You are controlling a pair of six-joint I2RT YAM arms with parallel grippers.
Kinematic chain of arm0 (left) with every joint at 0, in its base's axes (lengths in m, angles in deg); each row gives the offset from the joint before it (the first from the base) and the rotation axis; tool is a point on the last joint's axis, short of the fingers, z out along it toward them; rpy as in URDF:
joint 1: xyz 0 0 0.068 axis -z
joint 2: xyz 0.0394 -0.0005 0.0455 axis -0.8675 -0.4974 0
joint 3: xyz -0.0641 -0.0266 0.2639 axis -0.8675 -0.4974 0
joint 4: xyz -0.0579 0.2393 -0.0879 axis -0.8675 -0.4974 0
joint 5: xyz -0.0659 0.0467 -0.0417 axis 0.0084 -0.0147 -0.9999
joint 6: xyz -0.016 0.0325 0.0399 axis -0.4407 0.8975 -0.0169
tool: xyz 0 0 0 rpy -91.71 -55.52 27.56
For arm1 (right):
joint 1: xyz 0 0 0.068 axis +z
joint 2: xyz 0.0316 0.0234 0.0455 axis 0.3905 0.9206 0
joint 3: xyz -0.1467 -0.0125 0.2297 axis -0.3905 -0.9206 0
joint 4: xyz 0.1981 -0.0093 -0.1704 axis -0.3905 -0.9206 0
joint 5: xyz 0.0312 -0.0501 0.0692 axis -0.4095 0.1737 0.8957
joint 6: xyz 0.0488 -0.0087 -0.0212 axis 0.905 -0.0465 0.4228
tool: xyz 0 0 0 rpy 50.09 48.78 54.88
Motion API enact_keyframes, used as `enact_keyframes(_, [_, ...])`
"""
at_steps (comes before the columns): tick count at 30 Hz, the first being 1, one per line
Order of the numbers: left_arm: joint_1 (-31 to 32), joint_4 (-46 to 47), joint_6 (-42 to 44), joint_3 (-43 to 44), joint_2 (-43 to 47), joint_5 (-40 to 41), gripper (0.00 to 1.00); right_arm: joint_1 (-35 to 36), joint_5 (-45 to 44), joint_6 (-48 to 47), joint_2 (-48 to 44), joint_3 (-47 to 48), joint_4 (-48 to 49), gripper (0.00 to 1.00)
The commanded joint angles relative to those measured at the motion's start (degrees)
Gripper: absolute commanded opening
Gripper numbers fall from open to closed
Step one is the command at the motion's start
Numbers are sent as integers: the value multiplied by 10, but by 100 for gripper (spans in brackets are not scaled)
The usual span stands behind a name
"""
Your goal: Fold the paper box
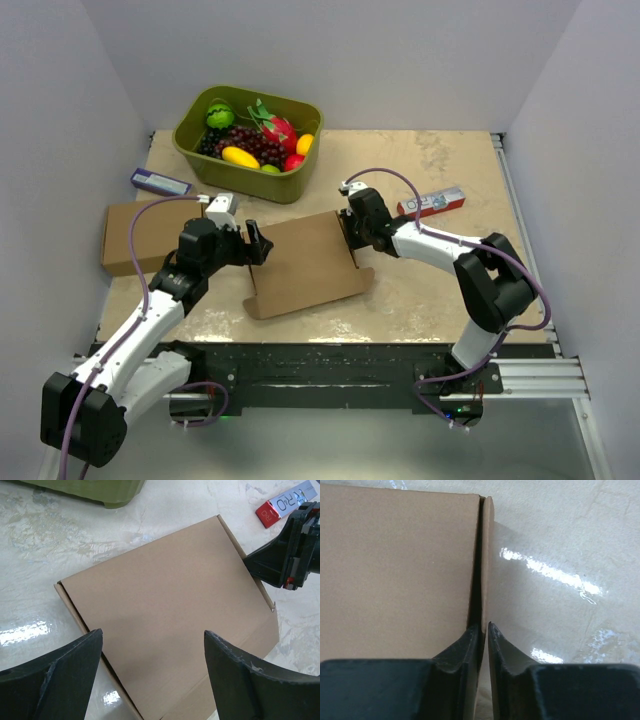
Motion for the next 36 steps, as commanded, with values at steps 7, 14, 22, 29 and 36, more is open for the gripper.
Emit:
enact_keyframes(7, [-4, -61, 156, 103, -3, -67, 87, -11, 61, -43, -3, 77, -165, 0])
enact_keyframes(14, [9, -74, 219, 116, 1, -116, 87, -36, 93, -99, 36, 244, -391, 0])
enact_keyframes(22, [104, -50, 267, 102, 40, -179, 86, -64, 193, -135, 115, 304, -533, 0])
enact_keyframes(29, [301, -80, 330, 125, 26, -51, 85, -89, 279, -173, 165, 342, -596, 0])
enact_keyframes(36, [398, -119, 318, 161, -24, 270, 92, -118, 312, -178, 182, 381, -583, 0])
